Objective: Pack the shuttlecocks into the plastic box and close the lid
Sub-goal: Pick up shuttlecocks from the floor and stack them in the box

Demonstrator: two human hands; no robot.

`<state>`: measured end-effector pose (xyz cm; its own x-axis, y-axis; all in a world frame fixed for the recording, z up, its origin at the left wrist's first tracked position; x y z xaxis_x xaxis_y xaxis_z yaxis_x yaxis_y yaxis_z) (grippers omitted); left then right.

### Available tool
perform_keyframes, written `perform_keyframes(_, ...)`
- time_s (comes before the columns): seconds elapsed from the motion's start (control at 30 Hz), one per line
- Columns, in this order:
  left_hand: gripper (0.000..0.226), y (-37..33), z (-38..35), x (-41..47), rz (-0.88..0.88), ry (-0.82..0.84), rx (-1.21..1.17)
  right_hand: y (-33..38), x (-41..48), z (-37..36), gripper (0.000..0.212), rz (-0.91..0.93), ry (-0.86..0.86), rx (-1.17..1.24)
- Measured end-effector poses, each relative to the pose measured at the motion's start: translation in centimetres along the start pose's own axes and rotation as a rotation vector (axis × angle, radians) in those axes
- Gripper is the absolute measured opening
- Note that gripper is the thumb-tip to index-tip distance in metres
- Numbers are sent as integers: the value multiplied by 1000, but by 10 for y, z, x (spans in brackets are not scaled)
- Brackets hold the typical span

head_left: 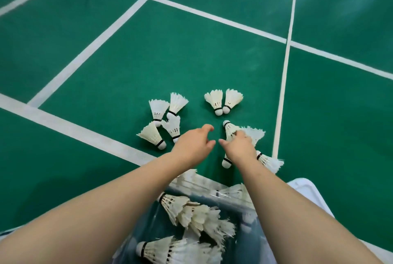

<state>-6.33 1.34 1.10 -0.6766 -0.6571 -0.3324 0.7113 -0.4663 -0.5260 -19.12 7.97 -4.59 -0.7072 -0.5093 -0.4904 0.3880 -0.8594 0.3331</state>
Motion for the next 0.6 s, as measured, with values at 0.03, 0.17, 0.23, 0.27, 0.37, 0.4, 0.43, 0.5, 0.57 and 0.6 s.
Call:
perform_keyframes(0.03,42,1,-1,1,1,1,-8,2,5,-2,56,10,3,-21)
perform_keyframes(0.17,39,5,-3,0,-3,-4,-44,0,14,-9,30,74,-19,-46)
perform_keyframes(0.23,39,7,-4,-4,0,0,-64,-3,8,-7,33,102,-43,-42)
perform_keyframes(0.27,38,8,-4,-7,3,1,-71,-4,3,-5,36,108,-59,-39)
perform_keyframes(0.37,37,9,-4,-17,6,13,-68,-7,-10,5,36,106,-84,-31)
perform_keyframes(0.4,37,9,-4,-20,5,16,-65,-8,-14,8,35,104,-88,-37)
perform_keyframes(0.43,36,7,-4,-24,3,19,-66,-8,-18,11,35,104,-97,-40)
perform_keyframes(0.5,35,3,-3,-31,-4,20,-76,-10,-26,18,37,111,-135,-16)
perform_keyframes(0.57,34,-3,-2,-37,-9,21,-83,-12,-39,27,38,123,-180,48)
perform_keyframes(0.6,34,-7,-1,-40,-13,22,-86,-14,-46,33,37,136,-199,90)
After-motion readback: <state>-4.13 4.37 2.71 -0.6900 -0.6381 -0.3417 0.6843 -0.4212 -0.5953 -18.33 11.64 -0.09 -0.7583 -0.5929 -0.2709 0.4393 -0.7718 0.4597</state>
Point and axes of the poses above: each hand's wrist, its own x-axis towards the middle knuckle, its own z-axis out of the back of the hand, y = z × x, the point moved 2 cm from there along x, towards the middle knuckle, and after that the axes turned 3 degrees about z, right-handed, at the moved point
